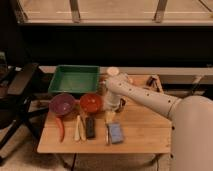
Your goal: Place fork in purple bowl
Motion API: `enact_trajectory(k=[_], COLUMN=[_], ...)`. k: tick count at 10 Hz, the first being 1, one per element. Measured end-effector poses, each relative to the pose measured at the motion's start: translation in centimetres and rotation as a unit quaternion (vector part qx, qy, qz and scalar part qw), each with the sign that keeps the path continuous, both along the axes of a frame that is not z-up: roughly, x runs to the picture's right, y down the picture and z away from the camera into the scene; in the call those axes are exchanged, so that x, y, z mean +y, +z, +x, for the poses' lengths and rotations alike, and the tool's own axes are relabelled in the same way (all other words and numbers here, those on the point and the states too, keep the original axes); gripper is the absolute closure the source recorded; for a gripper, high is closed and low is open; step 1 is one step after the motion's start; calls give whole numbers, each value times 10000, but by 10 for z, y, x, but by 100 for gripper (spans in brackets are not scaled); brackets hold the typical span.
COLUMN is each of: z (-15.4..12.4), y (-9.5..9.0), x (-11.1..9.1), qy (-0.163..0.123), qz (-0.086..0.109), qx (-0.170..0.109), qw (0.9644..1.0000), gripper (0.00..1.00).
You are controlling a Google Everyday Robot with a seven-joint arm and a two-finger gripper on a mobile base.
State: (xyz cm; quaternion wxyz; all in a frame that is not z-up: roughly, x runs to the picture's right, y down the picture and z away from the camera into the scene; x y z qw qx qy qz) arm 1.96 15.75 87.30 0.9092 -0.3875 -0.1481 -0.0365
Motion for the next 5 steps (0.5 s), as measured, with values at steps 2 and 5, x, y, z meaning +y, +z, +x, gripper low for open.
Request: enact_trajectory(k=[2, 5], z=[-5, -3], y=[4, 6], x=[7, 12], qy=[-10, -10], qz=[-69, -132], qx=[-48, -43], qw=[10000, 9999], gripper=[52, 82])
